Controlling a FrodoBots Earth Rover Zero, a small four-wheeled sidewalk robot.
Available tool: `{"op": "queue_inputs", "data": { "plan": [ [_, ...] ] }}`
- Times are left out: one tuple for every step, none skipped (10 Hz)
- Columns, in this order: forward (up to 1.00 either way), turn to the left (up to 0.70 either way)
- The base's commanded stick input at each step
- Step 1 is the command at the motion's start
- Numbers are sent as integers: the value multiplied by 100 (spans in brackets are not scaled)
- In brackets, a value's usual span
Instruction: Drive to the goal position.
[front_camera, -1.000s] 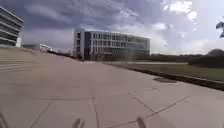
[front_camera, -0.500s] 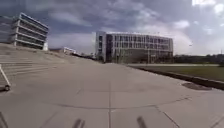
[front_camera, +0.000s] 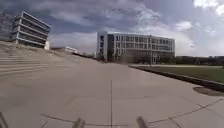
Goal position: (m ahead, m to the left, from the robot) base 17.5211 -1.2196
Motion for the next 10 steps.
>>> {"op": "queue_inputs", "data": {
  "plan": [
    [70, 2],
    [70, 2],
    [70, 2],
    [70, 2],
    [70, 2],
    [70, 2],
    [70, 2],
    [70, 2],
    [70, 2],
    [70, 2]
  ]
}}
